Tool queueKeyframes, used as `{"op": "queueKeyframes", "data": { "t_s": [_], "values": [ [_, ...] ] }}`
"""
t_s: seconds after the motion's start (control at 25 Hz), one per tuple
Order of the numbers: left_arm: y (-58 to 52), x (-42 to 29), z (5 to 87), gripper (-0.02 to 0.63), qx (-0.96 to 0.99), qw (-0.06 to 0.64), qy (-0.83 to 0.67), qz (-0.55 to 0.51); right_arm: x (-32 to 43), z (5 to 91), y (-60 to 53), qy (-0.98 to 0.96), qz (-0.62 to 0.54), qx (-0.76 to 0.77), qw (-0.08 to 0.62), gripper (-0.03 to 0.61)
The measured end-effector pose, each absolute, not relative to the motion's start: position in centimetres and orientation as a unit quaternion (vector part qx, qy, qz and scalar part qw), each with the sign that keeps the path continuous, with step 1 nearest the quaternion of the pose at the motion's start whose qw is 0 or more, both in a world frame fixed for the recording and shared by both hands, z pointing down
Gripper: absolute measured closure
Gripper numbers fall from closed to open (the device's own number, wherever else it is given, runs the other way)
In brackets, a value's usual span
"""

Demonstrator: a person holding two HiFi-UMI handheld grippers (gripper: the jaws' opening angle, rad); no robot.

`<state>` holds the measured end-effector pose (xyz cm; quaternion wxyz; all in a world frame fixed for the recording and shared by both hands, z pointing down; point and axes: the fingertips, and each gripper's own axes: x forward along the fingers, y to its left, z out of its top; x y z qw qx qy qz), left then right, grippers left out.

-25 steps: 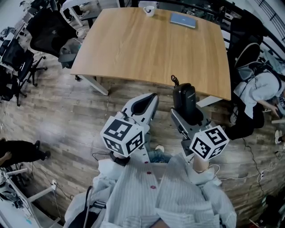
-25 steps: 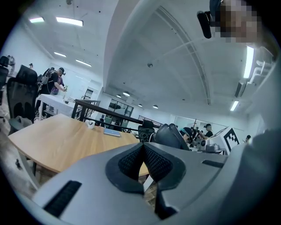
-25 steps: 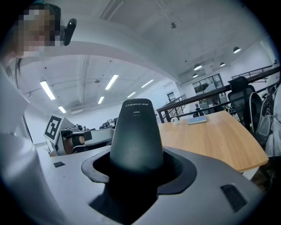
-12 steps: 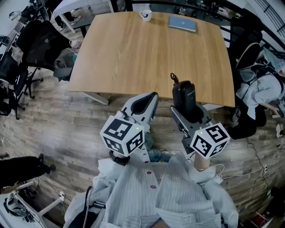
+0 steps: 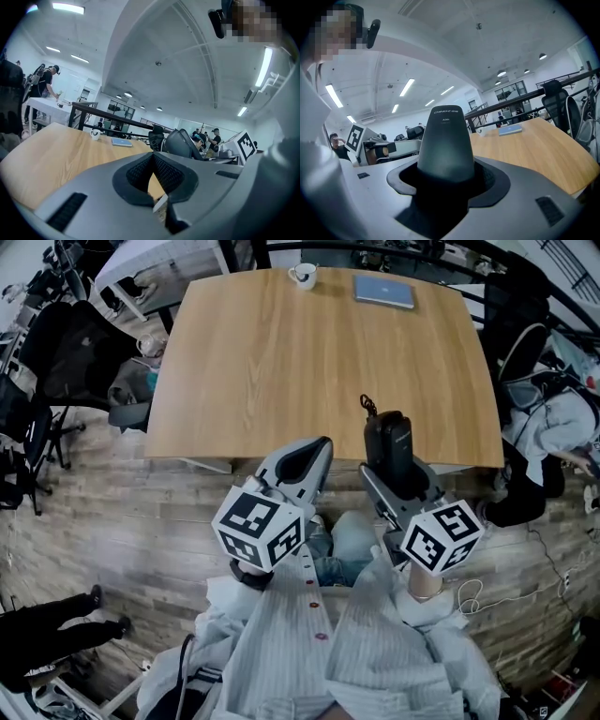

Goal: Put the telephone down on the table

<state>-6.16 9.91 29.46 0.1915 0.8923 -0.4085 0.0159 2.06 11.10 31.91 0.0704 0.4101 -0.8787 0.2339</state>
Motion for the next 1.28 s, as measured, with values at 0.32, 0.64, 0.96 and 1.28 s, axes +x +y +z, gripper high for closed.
{"op": "queueKeyframes", "data": {
  "t_s": [0.32,0.64,0.96,1.28],
  "values": [
    [7.0,-7.8,30.7,0.606,0.886,0.202,-0.416,0.017,1.1,34.0,8.5,-0.870,0.257,0.412,0.081,0.287],
    [0.7,-6.9,31.0,0.606,0.889,0.208,-0.408,0.018,1.5,34.7,2.3,-0.865,0.262,0.417,0.096,0.287],
    [-7.2,-4.6,29.7,0.606,0.891,0.205,-0.404,0.020,3.6,33.7,-5.5,-0.864,0.267,0.415,0.099,0.287],
    [-13.1,-2.3,28.4,0.606,0.889,0.193,-0.415,0.019,5.7,32.5,-11.9,-0.874,0.258,0.399,0.100,0.287]
  ]
}}
